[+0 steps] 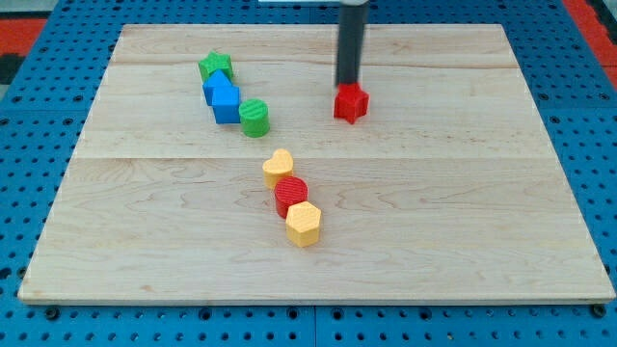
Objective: Push red star below red circle
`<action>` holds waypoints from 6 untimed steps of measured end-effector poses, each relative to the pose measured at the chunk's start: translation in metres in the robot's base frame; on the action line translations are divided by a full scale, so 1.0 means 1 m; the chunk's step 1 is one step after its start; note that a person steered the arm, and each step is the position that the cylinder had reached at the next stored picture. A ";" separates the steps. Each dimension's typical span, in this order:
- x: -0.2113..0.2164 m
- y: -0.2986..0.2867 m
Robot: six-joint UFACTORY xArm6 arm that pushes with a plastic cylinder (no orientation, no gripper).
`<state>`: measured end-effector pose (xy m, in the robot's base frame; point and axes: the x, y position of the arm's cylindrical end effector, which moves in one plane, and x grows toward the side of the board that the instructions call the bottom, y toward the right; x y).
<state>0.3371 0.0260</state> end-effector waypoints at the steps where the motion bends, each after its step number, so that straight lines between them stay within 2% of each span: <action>1: 0.017 0.016; 2: -0.003 0.024; 3: 0.047 0.026; 4: 0.067 -0.005; 6: 0.058 0.050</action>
<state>0.3951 0.0763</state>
